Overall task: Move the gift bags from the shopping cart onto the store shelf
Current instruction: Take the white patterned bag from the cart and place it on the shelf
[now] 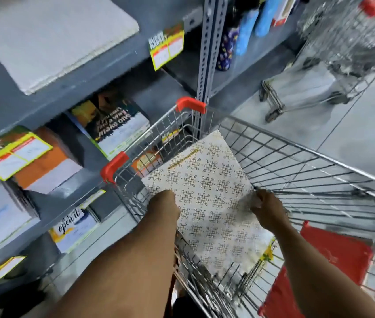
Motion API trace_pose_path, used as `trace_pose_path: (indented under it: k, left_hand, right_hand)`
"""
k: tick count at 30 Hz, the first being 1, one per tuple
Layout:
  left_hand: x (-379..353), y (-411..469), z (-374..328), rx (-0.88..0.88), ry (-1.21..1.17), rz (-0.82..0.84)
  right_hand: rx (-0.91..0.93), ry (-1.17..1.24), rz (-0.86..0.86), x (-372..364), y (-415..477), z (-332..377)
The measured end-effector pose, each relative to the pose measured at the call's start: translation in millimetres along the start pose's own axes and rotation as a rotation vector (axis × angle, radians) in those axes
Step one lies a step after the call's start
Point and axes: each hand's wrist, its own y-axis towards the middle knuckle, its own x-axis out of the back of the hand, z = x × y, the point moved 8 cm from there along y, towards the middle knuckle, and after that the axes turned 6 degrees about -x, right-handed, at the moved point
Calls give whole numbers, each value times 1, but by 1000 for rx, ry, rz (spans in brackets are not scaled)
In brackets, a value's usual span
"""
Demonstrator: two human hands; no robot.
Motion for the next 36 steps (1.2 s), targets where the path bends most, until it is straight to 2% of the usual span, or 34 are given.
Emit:
trace_pose_path:
  k: [2, 4, 6, 7, 8, 11, 13, 16, 19, 25, 31, 36]
  left_hand:
    - [23, -17, -7, -27, -104, -102]
    - [37, -30, -12, 7, -490, -96]
    - [58, -50, -32, -49, -765, -69]
    - [74, -59, -36, -59, -871, -107]
    - [88, -67, -38, -61, -919, -154]
    - [148, -101, -55, -223, -1025, -324]
    - [186, -133, -75, -397, -1051, -347]
    - [246, -184, -95, -658, -1014, -480]
    - [292, -228, -103, -810, -1021, -545]
    - [343, -270, -106, -925, -1018, -441]
    - [373, -282, -96, -907, -1064, -448]
    - [374, -267, -81, -839, -1114, -366]
  right_hand:
    - [30, 58, -54, 21, -10, 14]
    - [63, 108, -98, 41, -23, 29]
    - [92, 177, -153, 62, -36, 44]
    - [114, 217, -179, 74, -44, 53]
    - [142, 253, -201, 82, -51, 61]
    - [277, 312, -292, 116, -70, 89]
    - [358, 352, -341, 141, -83, 108]
    - [426, 408, -351, 170, -91, 135]
    - [530, 522, -317, 195, -106, 166]
    - [648, 601, -295, 224, -138, 210]
    - [712, 858, -104, 225, -156, 235]
    - [712, 870, -43, 220, -157, 243]
